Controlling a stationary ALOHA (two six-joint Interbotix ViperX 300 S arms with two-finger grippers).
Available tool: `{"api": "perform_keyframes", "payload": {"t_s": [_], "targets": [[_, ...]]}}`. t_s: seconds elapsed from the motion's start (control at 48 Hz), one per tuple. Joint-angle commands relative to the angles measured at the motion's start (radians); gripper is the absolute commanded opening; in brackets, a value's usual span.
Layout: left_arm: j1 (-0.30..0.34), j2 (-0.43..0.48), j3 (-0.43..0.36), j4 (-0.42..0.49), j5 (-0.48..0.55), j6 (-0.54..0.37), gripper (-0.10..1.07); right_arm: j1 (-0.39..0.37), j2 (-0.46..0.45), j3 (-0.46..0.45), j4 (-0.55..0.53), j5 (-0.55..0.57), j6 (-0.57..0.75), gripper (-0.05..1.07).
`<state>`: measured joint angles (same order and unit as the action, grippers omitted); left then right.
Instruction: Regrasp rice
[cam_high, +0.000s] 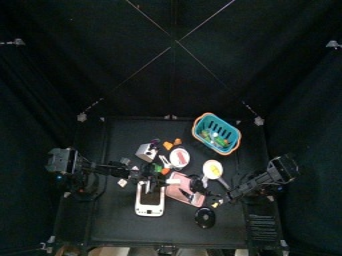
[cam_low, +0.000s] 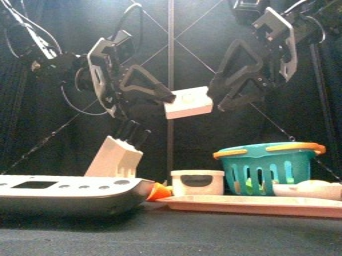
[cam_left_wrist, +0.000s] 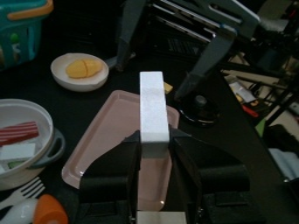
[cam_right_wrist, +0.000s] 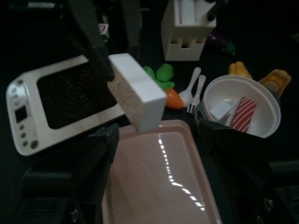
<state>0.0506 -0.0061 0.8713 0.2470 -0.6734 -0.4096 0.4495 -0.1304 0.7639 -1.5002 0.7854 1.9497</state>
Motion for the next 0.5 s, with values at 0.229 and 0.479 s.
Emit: {"api": "perform_keyframes", "payload": {"t_s": [0.229,0.479], "targets": [[0.086,0.031,-0.003,0.268,-0.126,-0.33,0.58,0.041,0.063,-0.146,0.161,0.15,-0.385,1.01],[0.11,0.049,-0.009,0.311,-0.155,-0.407,0.59,0.057,0.169,-0.245,0.196,0.232,-0.509,1.01]]}}
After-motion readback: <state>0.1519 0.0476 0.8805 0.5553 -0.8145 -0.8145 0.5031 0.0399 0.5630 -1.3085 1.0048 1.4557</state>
